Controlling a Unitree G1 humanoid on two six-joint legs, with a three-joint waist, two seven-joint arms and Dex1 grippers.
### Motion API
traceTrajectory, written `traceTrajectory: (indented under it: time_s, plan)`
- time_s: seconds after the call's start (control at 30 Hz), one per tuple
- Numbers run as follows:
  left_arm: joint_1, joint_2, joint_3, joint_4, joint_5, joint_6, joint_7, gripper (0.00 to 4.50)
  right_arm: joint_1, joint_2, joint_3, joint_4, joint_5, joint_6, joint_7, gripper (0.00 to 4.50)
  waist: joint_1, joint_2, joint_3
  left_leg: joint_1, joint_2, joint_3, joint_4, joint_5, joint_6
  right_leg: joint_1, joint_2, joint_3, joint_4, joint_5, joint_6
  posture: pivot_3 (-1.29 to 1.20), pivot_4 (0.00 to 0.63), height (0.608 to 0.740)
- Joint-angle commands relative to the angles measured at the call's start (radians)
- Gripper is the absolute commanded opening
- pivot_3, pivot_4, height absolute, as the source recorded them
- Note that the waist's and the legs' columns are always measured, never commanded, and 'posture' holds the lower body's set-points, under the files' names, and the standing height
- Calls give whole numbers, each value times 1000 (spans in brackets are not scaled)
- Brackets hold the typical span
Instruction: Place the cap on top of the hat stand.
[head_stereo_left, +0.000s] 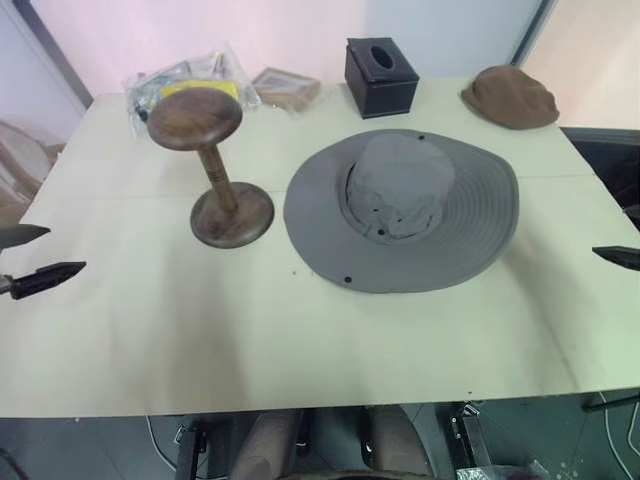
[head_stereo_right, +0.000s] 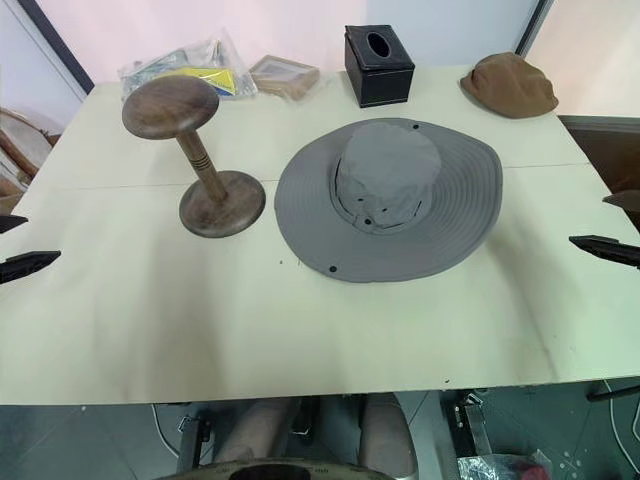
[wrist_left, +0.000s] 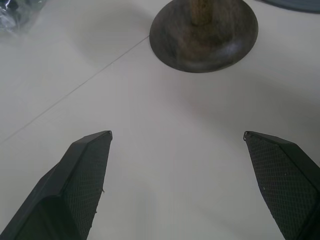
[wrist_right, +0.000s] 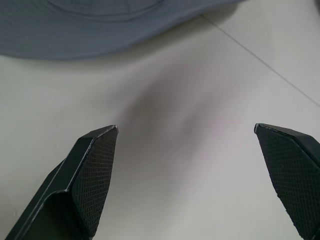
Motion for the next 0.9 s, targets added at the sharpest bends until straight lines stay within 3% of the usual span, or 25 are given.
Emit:
traceTrajectory:
  time_s: [0.03,0.2,0.33,0.5,0.63,0.8,0.9]
  plan:
    - [-26,17,-11,9,6,-22,-12,4431,17,-4,-70,-9,1,-29,-18,4500,0,0,0,0,0,0,0,0,0,0,0,0,0,0,0,0,150,734]
    - [-114,23,-59,20,-17,6,-10,4431,45,8,-106,-45,1,-43,-51,4500,0,0,0,1,0,1,1,0,0,-1,0,2,3,0,0,0,150,734]
    - [-221,28,-97,-54,-116,130,-42,4431,54,20,-137,-134,21,-22,-71,4500,0,0,0,1,0,2,4,1,-1,-1,0,2,9,0,0,0,150,734]
    - [-378,32,-176,-205,-269,287,-95,4431,100,46,-210,-422,56,67,-95,4500,2,0,0,1,0,1,9,2,-2,-2,0,3,15,0,0,0,150,734]
    - [-549,30,-338,-266,-348,383,-196,4431,274,114,-302,-745,1,94,-89,4500,8,-2,-1,1,0,1,10,2,-3,0,1,2,15,0,0,0,150,734]
    - [-668,7,-524,-304,-295,350,-309,4431,427,229,-347,-1044,-88,127,-169,4500,9,-3,-1,0,0,1,15,2,-2,4,1,3,15,0,0,0,150,734]
    - [-766,-44,-617,-267,-260,326,-361,4431,480,297,-266,-1142,-261,47,-300,4500,9,-4,-1,0,0,1,16,2,-2,5,1,3,14,-1,-2,0,150,734]
